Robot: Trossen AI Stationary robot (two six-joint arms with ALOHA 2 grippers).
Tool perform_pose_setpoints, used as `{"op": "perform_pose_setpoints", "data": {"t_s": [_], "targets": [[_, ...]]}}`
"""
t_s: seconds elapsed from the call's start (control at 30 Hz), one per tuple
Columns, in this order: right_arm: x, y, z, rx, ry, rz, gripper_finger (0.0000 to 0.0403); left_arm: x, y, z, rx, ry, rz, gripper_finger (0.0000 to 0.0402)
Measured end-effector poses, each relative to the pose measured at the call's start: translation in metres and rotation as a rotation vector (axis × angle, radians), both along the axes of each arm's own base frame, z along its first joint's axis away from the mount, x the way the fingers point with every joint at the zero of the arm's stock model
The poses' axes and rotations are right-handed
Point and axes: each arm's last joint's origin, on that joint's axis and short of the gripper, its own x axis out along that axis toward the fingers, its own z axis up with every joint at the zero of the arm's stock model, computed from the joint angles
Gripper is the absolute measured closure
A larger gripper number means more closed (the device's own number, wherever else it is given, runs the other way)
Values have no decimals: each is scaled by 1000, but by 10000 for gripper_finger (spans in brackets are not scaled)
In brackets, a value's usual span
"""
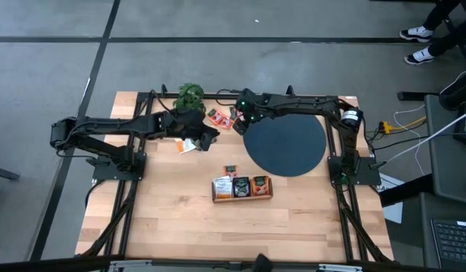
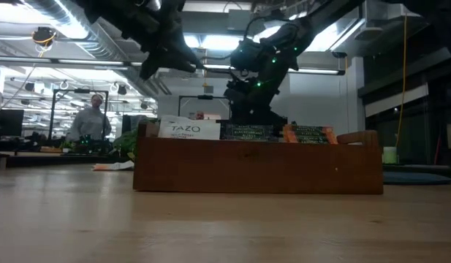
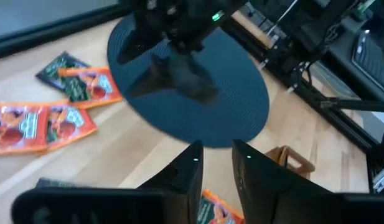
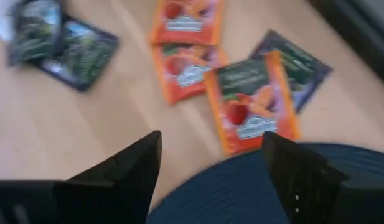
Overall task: Pick & Place Tea
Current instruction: Put the orange tea bag into the right section of the wooden organizer
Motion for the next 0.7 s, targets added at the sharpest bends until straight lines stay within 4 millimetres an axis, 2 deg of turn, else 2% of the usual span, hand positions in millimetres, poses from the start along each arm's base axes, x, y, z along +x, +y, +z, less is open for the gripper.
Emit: {"op": "perform_pose_setpoints", "data": {"t_s": [0.3,0.7], "targets": [[-8,-21,-13,39,46,-89,129,1,3,9,74,-5,-2,354],[-5,-18,-18,99,31,-6,130,1,4,9,68,-6,27,385]]}}
